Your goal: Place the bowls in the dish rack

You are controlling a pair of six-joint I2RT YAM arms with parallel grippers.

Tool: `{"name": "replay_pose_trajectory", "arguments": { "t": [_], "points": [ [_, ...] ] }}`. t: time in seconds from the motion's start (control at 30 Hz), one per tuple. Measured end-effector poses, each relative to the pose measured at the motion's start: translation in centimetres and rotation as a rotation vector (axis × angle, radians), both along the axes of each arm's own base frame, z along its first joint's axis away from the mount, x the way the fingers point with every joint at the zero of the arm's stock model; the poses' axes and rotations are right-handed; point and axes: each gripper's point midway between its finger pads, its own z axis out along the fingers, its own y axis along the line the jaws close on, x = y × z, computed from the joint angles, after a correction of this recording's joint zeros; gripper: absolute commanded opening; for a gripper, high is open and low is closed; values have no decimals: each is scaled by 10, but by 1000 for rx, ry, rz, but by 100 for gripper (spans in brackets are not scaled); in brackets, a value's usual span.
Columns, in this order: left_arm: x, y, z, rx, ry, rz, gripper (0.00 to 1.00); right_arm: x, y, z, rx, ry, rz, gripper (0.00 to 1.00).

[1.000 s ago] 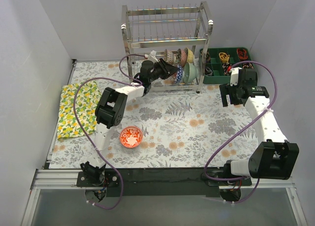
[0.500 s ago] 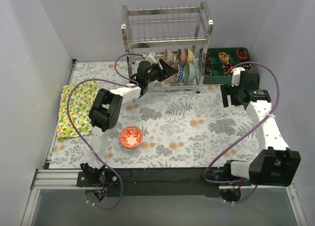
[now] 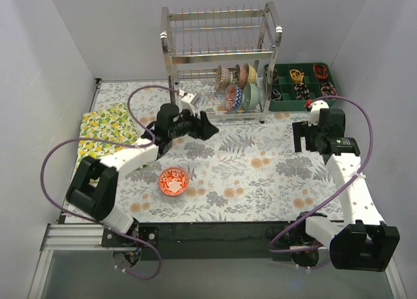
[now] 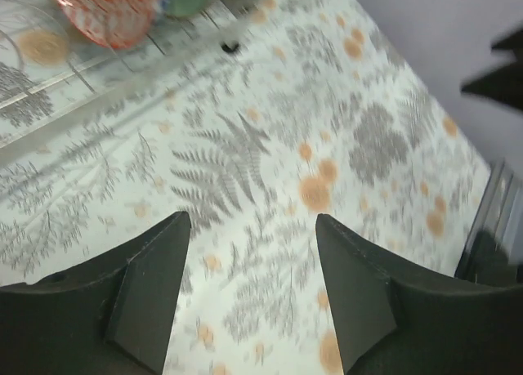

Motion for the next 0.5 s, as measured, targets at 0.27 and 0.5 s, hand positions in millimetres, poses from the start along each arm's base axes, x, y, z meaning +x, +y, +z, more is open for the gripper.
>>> {"name": "replay_pose_trajectory", "arguments": {
  "t": [0.27, 0.5],
  "points": [
    [-113, 35, 38, 251, -406, -357, 66, -7, 5, -13, 37, -8, -11, 98],
    [-174, 71, 1, 473, -498, -647, 61, -8, 12, -21, 66, 10, 16, 98]
  ]
}}
